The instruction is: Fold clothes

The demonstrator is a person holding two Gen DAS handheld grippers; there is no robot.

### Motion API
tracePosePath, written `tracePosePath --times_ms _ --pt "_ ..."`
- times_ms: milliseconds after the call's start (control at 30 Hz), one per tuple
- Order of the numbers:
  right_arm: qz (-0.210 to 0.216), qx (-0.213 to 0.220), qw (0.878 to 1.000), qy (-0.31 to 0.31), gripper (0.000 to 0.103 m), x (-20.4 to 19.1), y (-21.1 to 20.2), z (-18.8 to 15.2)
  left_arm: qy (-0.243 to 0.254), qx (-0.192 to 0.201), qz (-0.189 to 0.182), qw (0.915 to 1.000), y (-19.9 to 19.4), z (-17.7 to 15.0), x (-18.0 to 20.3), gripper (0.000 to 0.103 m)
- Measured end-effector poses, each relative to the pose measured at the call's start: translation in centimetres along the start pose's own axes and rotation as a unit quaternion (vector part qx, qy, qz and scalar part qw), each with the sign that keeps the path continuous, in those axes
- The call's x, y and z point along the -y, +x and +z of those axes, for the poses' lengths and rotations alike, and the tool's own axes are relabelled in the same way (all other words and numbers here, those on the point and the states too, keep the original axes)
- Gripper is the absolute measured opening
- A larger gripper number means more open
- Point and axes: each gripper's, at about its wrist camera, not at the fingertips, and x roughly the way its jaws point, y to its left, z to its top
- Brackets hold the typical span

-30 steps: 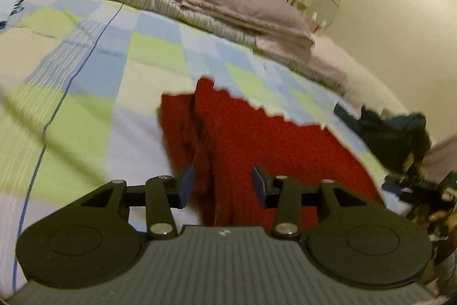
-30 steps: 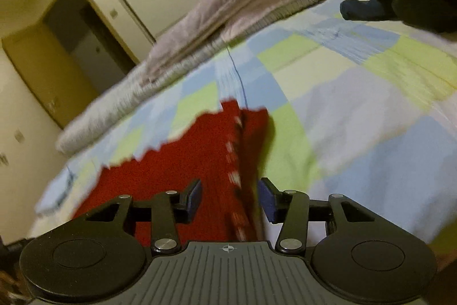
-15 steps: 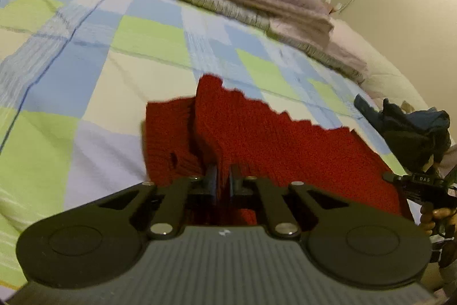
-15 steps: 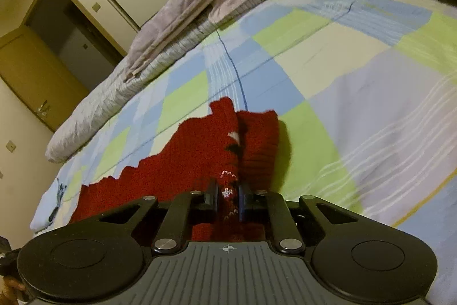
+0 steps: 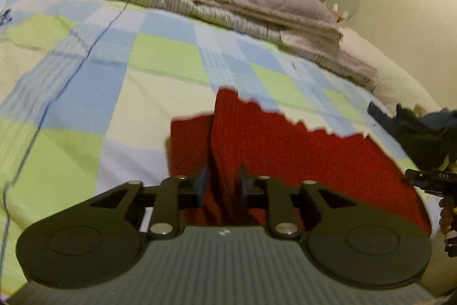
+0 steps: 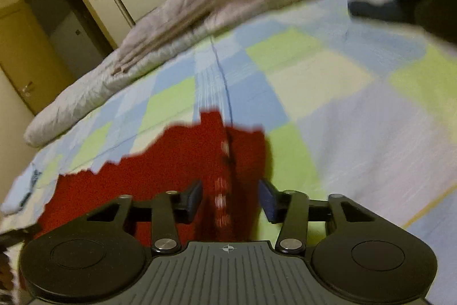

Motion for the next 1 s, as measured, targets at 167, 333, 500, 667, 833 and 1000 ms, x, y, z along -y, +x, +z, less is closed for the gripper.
tracePosePath --times_ms 167,333,500,667,833,1000 --pt "0.027 0.006 1.0 -0.009 0.047 -1.0 1.3 3.0 -0.013 -0.002 -0.003 0.9999 1.3 2.2 0.3 0.038" --pt "0.021 -0.04 0.999 -0.013 0.047 -1.5 6.6 4.0 -0.01 -0.004 -0.003 0.9999 3.0 3.4 0.6 0.034" --pt "0.024 -0.013 0.999 -0.028 0.006 -1.3 7.9 4.6 0.014 -0.003 0.003 0.9999 4.8 3.4 1.0 0.003" --pt "-0.012 0.019 0.999 -0.024 0.006 0.1 8.2 5.1 0.024 0.028 0.044 0.9984 4.8 2.7 0.0 0.003" --pt "-0.04 -0.032 0.997 -0.058 0.009 -0.2 10.2 3.9 0.075 0.001 0.076 0.9943 6.1 1.6 1.3 0.009" --pt "-0.102 0.012 0.991 -0.087 0.046 -2.4 5.5 4.3 0.074 0.027 0.105 0.9913 2.3 2.3 2.6 0.017"
